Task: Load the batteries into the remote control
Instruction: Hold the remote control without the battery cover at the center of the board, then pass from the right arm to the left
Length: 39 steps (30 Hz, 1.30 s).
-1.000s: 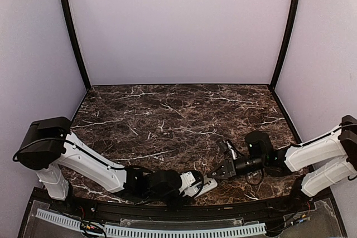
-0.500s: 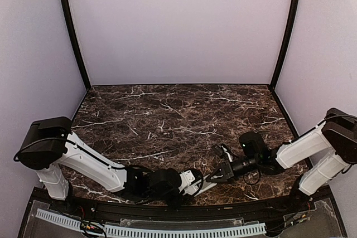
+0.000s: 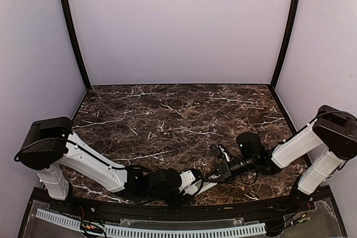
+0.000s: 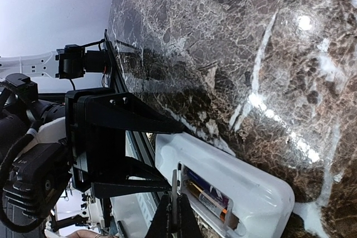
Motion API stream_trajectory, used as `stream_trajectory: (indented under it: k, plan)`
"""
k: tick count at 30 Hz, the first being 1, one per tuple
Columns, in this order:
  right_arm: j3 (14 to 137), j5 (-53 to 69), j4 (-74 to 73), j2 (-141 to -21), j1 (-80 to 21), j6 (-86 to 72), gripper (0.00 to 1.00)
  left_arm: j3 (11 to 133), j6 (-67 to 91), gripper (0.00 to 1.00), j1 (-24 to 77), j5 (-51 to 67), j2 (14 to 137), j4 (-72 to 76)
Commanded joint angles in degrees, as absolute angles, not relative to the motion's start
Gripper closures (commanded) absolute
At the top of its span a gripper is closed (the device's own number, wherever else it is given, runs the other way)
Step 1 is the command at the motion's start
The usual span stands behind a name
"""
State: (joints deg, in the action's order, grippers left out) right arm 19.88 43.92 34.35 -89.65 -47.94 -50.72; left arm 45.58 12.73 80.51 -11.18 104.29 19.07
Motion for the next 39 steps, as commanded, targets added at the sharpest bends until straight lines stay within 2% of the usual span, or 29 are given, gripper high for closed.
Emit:
stream_trajectory:
  k: [1, 24, 30, 32, 36, 39]
  plan:
    - [21.1, 44.0, 36.1, -90.6, -47.7, -50.7, 1.00, 43.9, 12.6, 0.98, 79.9, -11.3, 106.1, 16.1]
    - [19.7, 40.7, 35.4, -93.1, -48.0, -52.6, 1.00, 44.4, 11.9, 0.97, 79.9, -11.4, 106.5, 15.5]
    - [18.7, 40.8, 40.9, -96.7, -49.7, -55.8, 1.00, 45.5, 11.6, 0.80, 79.9, -11.4, 107.4, 16.3]
    - [18.4, 41.0, 41.8, -97.3, -49.9, -56.2, 1.00, 46.3, 11.6, 0.68, 79.8, -11.0, 107.8, 17.6]
    - [18.5, 39.9, 38.6, -96.0, -49.9, -54.7, 1.00, 47.4, 11.4, 0.54, 79.3, -10.4, 108.1, 19.8]
    - [19.4, 39.1, 35.0, -94.7, -49.9, -52.9, 1.00, 47.8, 11.1, 0.47, 78.3, -8.8, 107.9, 21.5]
